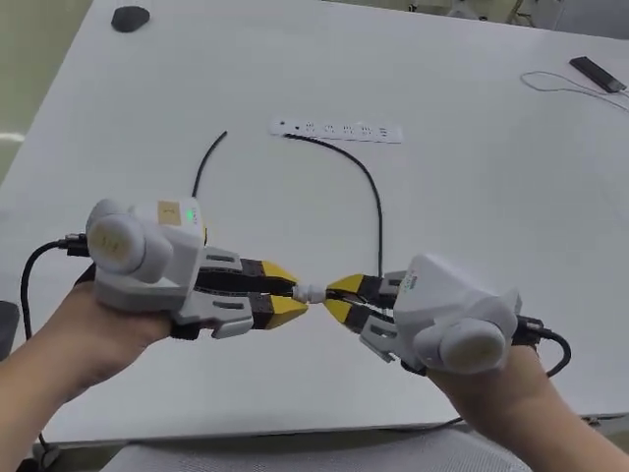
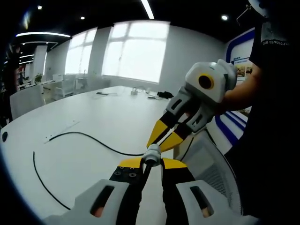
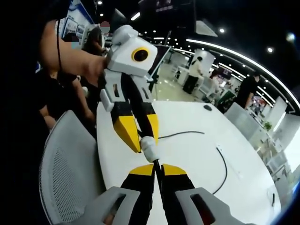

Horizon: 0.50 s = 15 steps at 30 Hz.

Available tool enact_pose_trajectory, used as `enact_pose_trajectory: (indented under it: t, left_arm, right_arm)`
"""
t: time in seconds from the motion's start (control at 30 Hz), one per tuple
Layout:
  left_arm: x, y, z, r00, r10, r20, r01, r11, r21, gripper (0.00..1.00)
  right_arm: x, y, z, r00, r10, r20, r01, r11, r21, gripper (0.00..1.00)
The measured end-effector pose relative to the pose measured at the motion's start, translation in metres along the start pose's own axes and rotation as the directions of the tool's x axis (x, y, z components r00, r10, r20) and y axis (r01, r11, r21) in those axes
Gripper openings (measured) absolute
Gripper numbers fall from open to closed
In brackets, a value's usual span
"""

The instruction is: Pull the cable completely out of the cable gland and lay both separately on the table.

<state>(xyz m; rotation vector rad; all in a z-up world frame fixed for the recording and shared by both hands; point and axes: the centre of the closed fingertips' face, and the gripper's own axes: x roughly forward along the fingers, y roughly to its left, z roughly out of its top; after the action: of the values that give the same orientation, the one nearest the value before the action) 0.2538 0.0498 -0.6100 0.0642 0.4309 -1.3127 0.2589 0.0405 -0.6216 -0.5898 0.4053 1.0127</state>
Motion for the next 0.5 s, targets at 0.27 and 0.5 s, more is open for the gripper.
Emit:
enact_pose_trajectory:
  t: [0.27,0.5]
  left_arm:
    - [0.003,0.002,0.0,1.0,0.005,-0.004,-0.005,1.0,0.001,0.14]
    - [0.002,0.003,0.002,1.0,0.009,0.001,-0.009,1.0,-0.005,0.14]
  right_arm:
    - [0.0,-0.003,-0.004,1.0,0.003,0.001,-0.003,1.0,0.031,0.0]
    - [-0.003,-0.009,-0.013,0.9999,-0.012,-0.01,0.012,0.998,0.069,0.0]
